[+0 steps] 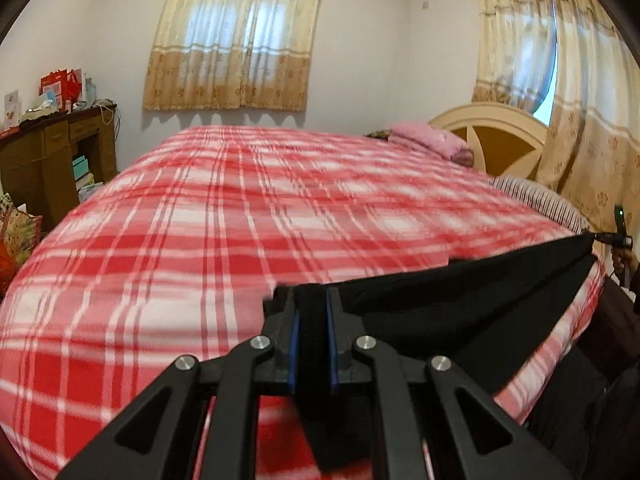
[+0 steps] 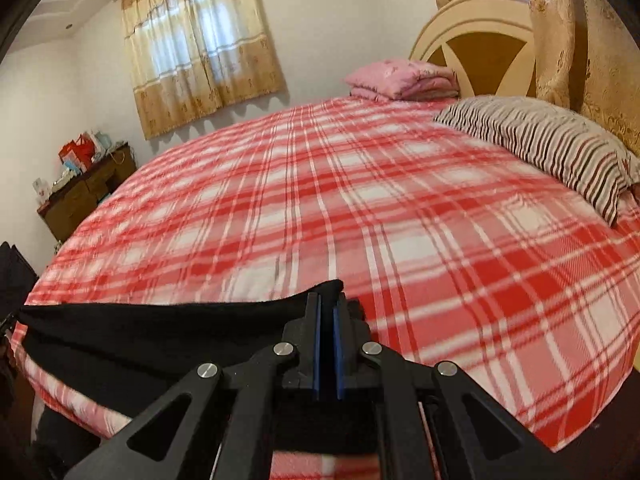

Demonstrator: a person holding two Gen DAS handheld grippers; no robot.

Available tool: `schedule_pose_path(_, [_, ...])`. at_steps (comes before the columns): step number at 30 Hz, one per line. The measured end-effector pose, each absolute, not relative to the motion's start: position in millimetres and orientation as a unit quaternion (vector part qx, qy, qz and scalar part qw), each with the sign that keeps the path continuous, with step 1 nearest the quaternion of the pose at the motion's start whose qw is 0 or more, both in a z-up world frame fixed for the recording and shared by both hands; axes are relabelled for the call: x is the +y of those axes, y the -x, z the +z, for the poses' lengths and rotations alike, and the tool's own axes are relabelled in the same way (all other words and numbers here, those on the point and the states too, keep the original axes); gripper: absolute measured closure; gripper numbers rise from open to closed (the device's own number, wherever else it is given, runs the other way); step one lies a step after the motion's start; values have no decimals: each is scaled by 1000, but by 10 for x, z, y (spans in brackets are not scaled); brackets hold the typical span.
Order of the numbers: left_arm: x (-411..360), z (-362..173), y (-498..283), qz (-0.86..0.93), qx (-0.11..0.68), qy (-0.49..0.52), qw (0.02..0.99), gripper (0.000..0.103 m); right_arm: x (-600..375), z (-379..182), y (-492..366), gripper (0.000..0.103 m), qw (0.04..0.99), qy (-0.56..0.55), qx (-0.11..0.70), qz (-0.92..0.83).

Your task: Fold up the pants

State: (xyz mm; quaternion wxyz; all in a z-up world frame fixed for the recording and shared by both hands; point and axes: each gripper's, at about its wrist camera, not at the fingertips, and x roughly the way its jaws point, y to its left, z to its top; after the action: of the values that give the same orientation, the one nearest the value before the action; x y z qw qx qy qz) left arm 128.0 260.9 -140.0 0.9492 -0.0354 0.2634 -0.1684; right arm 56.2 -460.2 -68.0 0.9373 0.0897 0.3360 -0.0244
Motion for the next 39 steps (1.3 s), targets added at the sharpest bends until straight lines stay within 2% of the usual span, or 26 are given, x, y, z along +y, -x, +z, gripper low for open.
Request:
schedule_pose_path(6, [2607, -1524, -1071, -160, 267, 22, 950, 87, -4636, -838, -469, 98, 931, -83, 354, -31])
schedule_pose_path(11, [2627, -1572, -957, -150, 273, 12, 950, 79, -4614, -843, -425, 98, 931, -78, 355, -36])
schedule_pose_path(13, [2632, -1603, -910, -146, 275, 7, 950, 79, -4615, -841, -402, 98, 931, -73, 356, -40])
schedule_pose_path(15, [2648, -1640, -853, -140, 283, -2, 949, 74, -4626, -823, -353, 95, 931, -74, 355, -41])
schedule_pose_path(20, [2777, -1714, -722, -119, 295, -8, 948, 74, -4661, -768, -184, 94, 931, -57, 356, -53])
schedule_pose_path(27, [3053, -1699, -595, -75, 284, 40, 955, 74, -4833, -678, 149, 93, 932, -69, 346, -81])
schedule_pose_path(28, [3060, -1687, -598, -73, 282, 44, 956, 73, -4833, -663, 199, 89, 933, -69, 344, -84])
schedule_pose_path(29, [3064, -1657, -584, -69, 277, 50, 957, 70, -4831, -642, 244, 82, 934, -72, 341, -86])
schedule_pose_path(31, [3033, -1593, -570, -72, 264, 60, 960, 63, -4814, -592, 289, 74, 936, -80, 333, -85])
schedule_pose_path(33, [2949, -1522, -580, -79, 253, 58, 962, 55, -4745, -522, 321, 73, 939, -88, 322, -83])
schedule_pose_path(37, [2761, -1444, -640, -90, 247, 48, 964, 55, -4529, -423, 261, 62, 939, -88, 322, -84])
schedule_pose_path(39, [2679, -1410, -662, -95, 246, 49, 963, 55, -4449, -414, 224, 61, 938, -82, 325, -83])
